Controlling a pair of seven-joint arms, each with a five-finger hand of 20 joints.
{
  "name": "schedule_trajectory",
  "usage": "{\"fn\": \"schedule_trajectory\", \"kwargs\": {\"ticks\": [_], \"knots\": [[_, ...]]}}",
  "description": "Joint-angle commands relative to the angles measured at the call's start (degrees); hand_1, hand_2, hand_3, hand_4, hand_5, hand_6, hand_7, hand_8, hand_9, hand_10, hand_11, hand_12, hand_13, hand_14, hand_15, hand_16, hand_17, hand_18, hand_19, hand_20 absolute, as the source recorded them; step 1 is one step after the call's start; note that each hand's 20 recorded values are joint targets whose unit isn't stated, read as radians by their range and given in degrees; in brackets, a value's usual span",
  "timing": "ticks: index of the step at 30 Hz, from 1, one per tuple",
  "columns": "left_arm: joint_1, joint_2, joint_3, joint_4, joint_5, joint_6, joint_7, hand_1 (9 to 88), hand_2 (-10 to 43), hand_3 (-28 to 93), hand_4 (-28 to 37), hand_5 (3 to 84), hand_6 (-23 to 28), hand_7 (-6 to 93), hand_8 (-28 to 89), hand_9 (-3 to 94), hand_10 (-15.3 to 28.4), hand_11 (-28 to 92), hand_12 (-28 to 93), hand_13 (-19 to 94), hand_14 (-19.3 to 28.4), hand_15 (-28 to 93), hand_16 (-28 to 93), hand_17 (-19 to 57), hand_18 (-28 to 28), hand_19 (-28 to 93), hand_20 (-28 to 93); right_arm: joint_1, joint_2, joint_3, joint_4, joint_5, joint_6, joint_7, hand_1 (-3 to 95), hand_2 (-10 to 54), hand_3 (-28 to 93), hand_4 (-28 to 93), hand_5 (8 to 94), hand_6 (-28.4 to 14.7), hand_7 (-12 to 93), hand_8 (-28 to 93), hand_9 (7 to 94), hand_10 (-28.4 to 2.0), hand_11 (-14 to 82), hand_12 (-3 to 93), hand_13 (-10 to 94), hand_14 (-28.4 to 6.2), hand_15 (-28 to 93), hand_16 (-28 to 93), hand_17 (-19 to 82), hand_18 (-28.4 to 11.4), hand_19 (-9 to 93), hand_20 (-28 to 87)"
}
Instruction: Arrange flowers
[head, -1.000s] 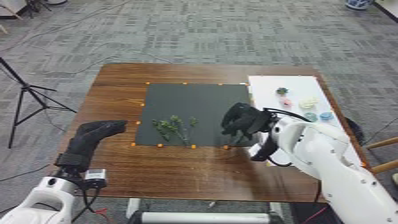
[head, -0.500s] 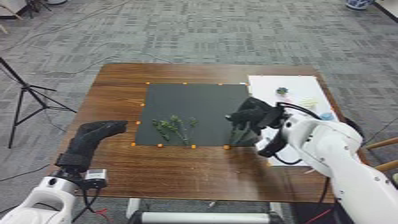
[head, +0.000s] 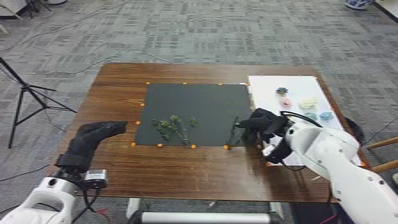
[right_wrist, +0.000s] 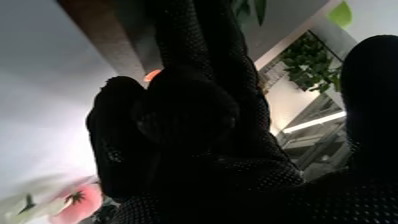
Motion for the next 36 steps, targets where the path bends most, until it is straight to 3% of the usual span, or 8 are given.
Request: {"fn": "schedule_trajectory", "kwargs": {"ticks": [1, 6, 13, 18, 21, 24, 27, 36], "knots": [[-0.2, -0.68, 0.25, 0.11, -0.21, -0.50, -0.29, 25.0, -0.4, 67, -25.1, 57.9, -1.0, 13.7, -9, 53.0, 14.6, 19, 11, 40, 17.1, 13, 1, 3.7, 13.0, 10, 17, 2.0, -4.1, -3.5, 2.3, -1.5, 0.1, -1.2, 17.0, 0.7, 57, -9, 72.1, -7.0, 22, -2, 77.6, -19.2, 13.5, 20.9, 94, -5.7, 56, 35, 68, -13.4, 93, 58], [-0.6, -0.79, 0.75, 0.36, -0.13, -0.85, -0.14, 25.0, -0.3, 67, -25.2, 57.8, -0.9, 13.6, -9, 53.0, 14.6, 19, 12, 40, 17.2, 13, 1, 3.6, 13.0, 10, 17, 2.4, -4.3, -3.4, 1.7, -1.6, 0.7, -1.1, 17.0, 0.7, 57, -9, 72.0, -7.1, 22, -1, 77.3, -19.1, 13.3, 20.8, 94, -5.7, 56, 35, 68, -13.4, 93, 58], [0.2, -0.90, 0.39, 0.00, -0.10, -0.54, -0.09, 25.0, -0.2, 67, -25.1, 57.7, -0.8, 13.5, -9, 53.0, 14.6, 19, 12, 40, 17.3, 13, 2, 3.6, 13.0, 10, 17, 0.8, -3.4, 0.2, 0.1, -0.7, 2.3, -1.2, 17.3, 1.0, 57, -9, 71.9, -7.1, 22, -1, 77.4, -19.1, 13.4, 20.9, 93, -5.7, 56, 35, 68, -13.4, 93, 58], [1.0, -0.84, 0.00, -0.21, -0.16, -0.56, -0.10, 25.0, -0.2, 67, -25.0, 57.7, -0.7, 13.5, -9, 53.0, 14.5, 19, 12, 40, 17.3, 13, 2, 3.6, 13.1, 10, 17, 1.1, 0.4, -0.1, -1.9, -3.2, 18.7, -3.8, 21.5, 0.3, 58, -9, 70.7, -7.0, 24, -1, 77.0, -19.0, 14.7, 21.9, 90, -7.0, 55, 35, 64, -14.9, 93, 55], [1.0, -0.87, 0.13, -0.24, -0.12, -0.63, 0.24, 25.0, -0.2, 67, -25.0, 57.6, -0.7, 13.5, -9, 53.0, 14.6, 19, 12, 40, 17.3, 13, 2, 3.6, 13.0, 10, 17, 2.7, 2.6, 0.6, -3.0, -4.7, 22.8, -4.0, 25.1, -4.0, 61, -8, 68.0, -6.6, 29, -1, 76.1, -17.9, 19.5, 24.0, 90, -7.0, 56, 34, 63, -14.9, 93, 54], [0.7, -0.78, 0.52, -0.19, -0.01, -0.70, 0.01, 25.0, -0.2, 67, -25.1, 57.6, -0.8, 13.5, -9, 52.9, 14.6, 19, 12, 40, 17.3, 13, 2, 3.6, 13.0, 10, 17, 5.0, 5.5, -0.4, -2.8, -10.8, 24.2, -4.1, 30.7, -9.2, 61, -8, 58.2, -7.1, 40, -4, 74.4, -17.1, 24.9, 28.2, 90, -5.8, 59, 34, 65, -13.7, 93, 58], [0.5, -0.68, 0.62, -0.16, 0.27, -0.83, -0.05, 25.0, -0.1, 67, -25.1, 57.7, -0.8, 13.5, -9, 52.9, 14.6, 19, 12, 40, 17.3, 13, 2, 3.6, 13.0, 10, 17, 7.5, 9.3, -2.8, -0.1, -18.1, 25.5, -4.6, 34.8, -9.5, 63, -9, 52.4, -6.7, 42, -5, 70.0, -16.0, 28.2, 30.1, 89, -5.2, 60, 35, 65, -13.4, 93, 60], [1.4, -0.71, -0.12, -0.45, -0.06, -0.55, -0.33, 25.0, -0.2, 67, -25.1, 57.7, -0.8, 13.6, -9, 53.0, 14.6, 19, 12, 40, 17.2, 13, 2, 3.6, 13.0, 10, 17, 0.5, 15.2, 1.5, 2.1, -23.0, 21.8, -3.3, 36.2, -9.5, 66, -11, 52.6, -4.4, 42, -8, 66.5, -14.7, 27.4, 29.4, 86, -4.1, 63, 35, 63, -13.7, 93, 63]]}}
